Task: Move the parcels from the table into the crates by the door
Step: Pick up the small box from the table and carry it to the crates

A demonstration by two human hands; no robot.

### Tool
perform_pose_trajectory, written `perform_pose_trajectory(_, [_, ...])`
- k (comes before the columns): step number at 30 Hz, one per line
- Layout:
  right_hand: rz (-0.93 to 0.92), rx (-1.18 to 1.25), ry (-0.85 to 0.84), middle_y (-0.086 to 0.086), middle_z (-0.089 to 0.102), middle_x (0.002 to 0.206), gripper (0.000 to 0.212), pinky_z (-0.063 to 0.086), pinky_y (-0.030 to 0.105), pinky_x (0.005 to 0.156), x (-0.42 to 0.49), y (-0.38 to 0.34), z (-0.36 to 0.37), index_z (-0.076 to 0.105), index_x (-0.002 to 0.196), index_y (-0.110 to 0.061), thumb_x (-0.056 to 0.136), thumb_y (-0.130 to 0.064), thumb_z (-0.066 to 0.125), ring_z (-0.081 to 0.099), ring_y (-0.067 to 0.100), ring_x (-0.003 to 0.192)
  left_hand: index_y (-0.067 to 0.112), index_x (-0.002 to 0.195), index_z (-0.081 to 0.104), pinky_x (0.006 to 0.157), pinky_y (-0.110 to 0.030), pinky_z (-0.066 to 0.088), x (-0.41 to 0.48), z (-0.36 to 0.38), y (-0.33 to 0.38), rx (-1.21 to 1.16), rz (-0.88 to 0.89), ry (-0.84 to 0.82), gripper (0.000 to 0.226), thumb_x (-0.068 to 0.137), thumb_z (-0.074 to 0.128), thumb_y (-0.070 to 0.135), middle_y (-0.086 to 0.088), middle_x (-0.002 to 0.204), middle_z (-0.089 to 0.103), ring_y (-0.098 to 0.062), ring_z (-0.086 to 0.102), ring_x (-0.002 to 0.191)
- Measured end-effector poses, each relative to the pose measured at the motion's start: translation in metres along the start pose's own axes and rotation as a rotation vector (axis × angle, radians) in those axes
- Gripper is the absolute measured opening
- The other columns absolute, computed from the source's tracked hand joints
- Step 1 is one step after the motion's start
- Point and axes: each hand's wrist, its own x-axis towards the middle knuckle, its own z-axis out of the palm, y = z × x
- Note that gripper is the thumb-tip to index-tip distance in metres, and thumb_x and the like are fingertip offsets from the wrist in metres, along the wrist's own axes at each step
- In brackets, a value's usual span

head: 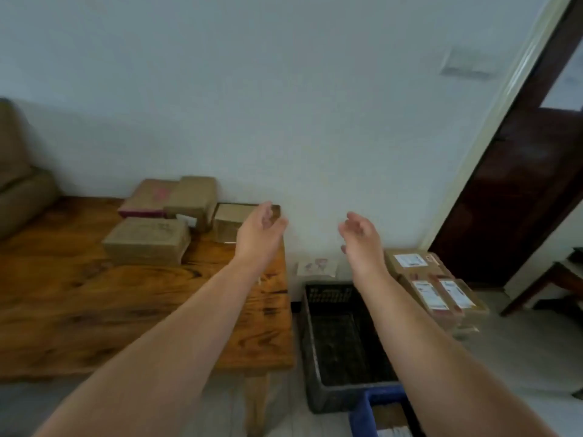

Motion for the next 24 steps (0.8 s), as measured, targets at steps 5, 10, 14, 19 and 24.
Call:
perform_pose_trajectory(5, [-0.013, -0.015, -0.118, 0.002, 0.051, 0.138, 0.041, 0.04, 0.039, 0.106, -0.022, -0.013, 0.119, 0.048, 0.135, -0.017, 0.096, -0.022, 0.053, 0.049, 0.017, 0.124, 0.025, 0.14, 0.042, 0.097, -0.03, 0.039, 0.029, -0.123, -0.031, 0.077, -0.033, 0.136, 0.051, 0.092, 0.056, 0.035, 0.003, 0.136, 0.052, -0.014, 0.049, 0.12])
perform_pose_trajectory(10, [0.008, -0.046, -0.179, 0.002, 0.051, 0.138, 0.043, 0.041, 0.036, 0.103, -0.033, -0.013, 0.219, 0.048, 0.137, -0.02, 0.095, -0.023, 0.056, 0.049, 0.018, 0.123, 0.025, 0.141, 0.04, 0.095, -0.03, 0.04, 0.056, -0.22, -0.069, 0.126, -0.08, 0.212, 0.052, 0.092, 0.056, 0.033, 0.004, 0.137, 0.051, -0.014, 0.049, 0.12])
perform_pose_trajectory(14, [0.096, -0.076, -0.221, 0.002, 0.048, 0.141, 0.043, 0.038, 0.037, 0.106, -0.037, 0.0, 0.271, 0.045, 0.139, -0.021, 0.096, -0.023, 0.054, 0.045, 0.019, 0.128, 0.026, 0.14, 0.041, 0.096, -0.035, 0.046, 0.072, -0.272, -0.1, 0.191, -0.124, 0.242, 0.05, 0.093, 0.054, 0.034, 0.003, 0.133, 0.055, -0.015, 0.053, 0.117])
perform_pose_trajectory(19, [0.178, -0.171, -0.243, 0.003, 0.046, 0.143, 0.046, 0.037, 0.039, 0.106, -0.029, 0.015, 0.316, 0.043, 0.141, -0.02, 0.096, -0.023, 0.055, 0.043, 0.021, 0.131, 0.023, 0.14, 0.039, 0.098, -0.041, 0.044, 0.098, -0.305, -0.136, 0.234, -0.229, 0.267, 0.051, 0.093, 0.055, 0.032, 0.001, 0.135, 0.053, -0.018, 0.05, 0.12])
perform_pose_trajectory(24, [0.24, -0.214, -0.277, 0.004, 0.044, 0.146, 0.048, 0.035, 0.039, 0.106, 0.004, 0.04, 0.354, 0.041, 0.142, -0.019, 0.096, -0.022, 0.055, 0.041, 0.022, 0.133, 0.024, 0.141, 0.039, 0.097, -0.039, 0.043, 0.128, -0.313, -0.175, 0.223, -0.335, 0.279, 0.052, 0.092, 0.057, 0.03, 0.0, 0.137, 0.051, -0.02, 0.049, 0.123])
